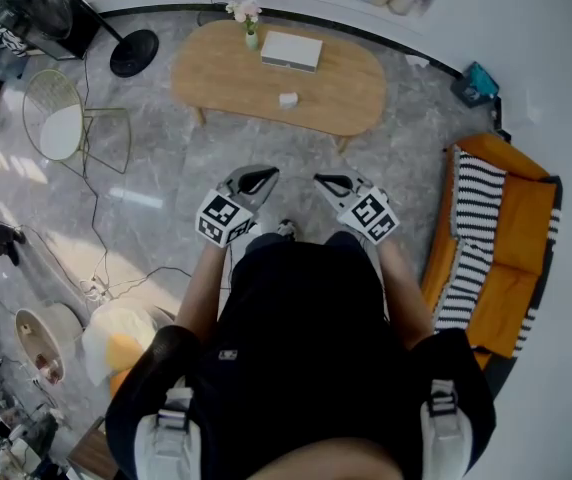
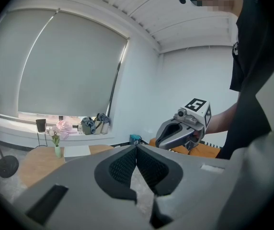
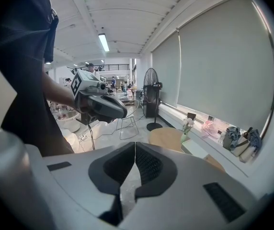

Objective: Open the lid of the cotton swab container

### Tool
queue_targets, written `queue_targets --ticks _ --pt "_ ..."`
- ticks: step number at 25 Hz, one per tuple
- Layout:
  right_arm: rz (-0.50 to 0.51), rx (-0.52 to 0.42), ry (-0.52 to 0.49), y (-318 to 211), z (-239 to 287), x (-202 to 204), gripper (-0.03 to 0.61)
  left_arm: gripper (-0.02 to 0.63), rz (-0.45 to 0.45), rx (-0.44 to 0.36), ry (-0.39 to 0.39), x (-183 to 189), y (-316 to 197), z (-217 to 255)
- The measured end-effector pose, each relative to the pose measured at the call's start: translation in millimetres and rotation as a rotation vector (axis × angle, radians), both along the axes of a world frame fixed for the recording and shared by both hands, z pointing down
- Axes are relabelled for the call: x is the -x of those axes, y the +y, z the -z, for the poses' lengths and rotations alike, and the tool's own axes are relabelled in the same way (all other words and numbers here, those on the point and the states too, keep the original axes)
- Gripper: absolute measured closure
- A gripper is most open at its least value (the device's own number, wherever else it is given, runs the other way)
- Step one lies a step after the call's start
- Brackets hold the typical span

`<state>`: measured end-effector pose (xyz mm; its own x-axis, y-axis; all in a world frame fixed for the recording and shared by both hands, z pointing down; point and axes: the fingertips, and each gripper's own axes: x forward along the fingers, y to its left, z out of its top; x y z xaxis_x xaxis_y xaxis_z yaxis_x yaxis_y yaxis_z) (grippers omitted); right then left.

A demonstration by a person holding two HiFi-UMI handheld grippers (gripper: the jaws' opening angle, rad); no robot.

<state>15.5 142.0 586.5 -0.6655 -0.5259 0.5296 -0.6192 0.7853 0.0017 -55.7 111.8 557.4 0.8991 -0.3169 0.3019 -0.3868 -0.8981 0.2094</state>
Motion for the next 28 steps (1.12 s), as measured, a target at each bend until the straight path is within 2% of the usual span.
queue_targets --ticks 6,16,28 --pt "-0.024 0.031 -0.004 0 -7 2 0.581 0.612 -0.001 0.003 -0.005 4 -2 -1" --pt "0.048 0.024 -0.045 -18 -7 3 0.581 0.612 0.066 0.009 -0.04 6 -11 -3" --pt "0.181 0.025 -0.043 -53 -7 -36 0.581 0.612 0.188 0.0 -0.043 -33 -38 5"
